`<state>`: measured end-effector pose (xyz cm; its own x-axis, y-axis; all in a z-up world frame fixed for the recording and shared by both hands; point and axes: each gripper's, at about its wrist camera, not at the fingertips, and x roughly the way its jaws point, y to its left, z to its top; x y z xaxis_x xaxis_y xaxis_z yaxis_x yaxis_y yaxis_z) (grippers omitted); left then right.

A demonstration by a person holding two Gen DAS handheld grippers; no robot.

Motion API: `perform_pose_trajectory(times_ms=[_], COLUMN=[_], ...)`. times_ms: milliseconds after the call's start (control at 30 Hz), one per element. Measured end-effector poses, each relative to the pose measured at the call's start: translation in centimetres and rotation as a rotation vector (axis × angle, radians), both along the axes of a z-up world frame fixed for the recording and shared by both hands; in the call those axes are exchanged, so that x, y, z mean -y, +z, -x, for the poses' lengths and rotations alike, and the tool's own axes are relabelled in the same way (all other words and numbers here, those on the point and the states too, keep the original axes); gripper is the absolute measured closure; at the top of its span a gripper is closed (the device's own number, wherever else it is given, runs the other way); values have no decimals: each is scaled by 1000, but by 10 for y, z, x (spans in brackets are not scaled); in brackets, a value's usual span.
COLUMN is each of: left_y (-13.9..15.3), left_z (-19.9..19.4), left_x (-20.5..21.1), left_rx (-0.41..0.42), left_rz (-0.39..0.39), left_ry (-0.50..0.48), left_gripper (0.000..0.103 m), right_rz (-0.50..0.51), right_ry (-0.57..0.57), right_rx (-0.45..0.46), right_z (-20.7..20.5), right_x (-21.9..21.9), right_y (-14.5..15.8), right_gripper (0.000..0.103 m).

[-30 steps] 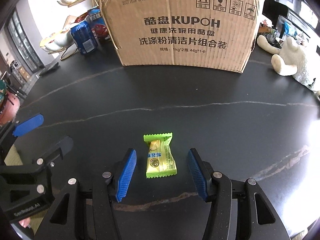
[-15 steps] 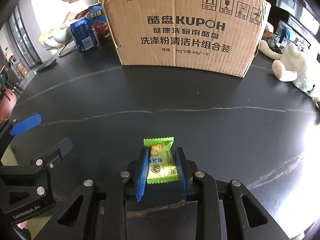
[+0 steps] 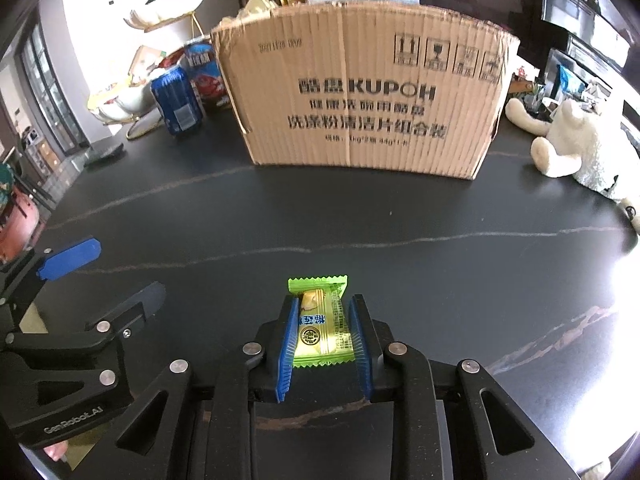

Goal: Organize snacks
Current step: 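Lift the green-yellow packet with the right tool and carry it over the box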

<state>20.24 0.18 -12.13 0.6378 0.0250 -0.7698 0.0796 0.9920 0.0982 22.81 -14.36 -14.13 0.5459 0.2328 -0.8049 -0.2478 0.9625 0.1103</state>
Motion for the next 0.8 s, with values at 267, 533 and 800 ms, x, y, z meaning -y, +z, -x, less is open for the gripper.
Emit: perform_pose_trajectory(times_ms=[267,533,800], left_y=[21,45,68], left_z=[-6,-14,-26], left_x=[1,2,-1], left_rx=[44,84,122], left_rz=[-1,14,20], left_ry=[-10,-26,-32], left_gripper=[21,21,21], right_rz=[-21,-36,-44], right_ry=[-11,-23,-33], right_rx=[68,130,198], right_z=[0,-5,-15], right_x=[2,5,7], right_y=[27,54,83], right_gripper=[76,76,76])
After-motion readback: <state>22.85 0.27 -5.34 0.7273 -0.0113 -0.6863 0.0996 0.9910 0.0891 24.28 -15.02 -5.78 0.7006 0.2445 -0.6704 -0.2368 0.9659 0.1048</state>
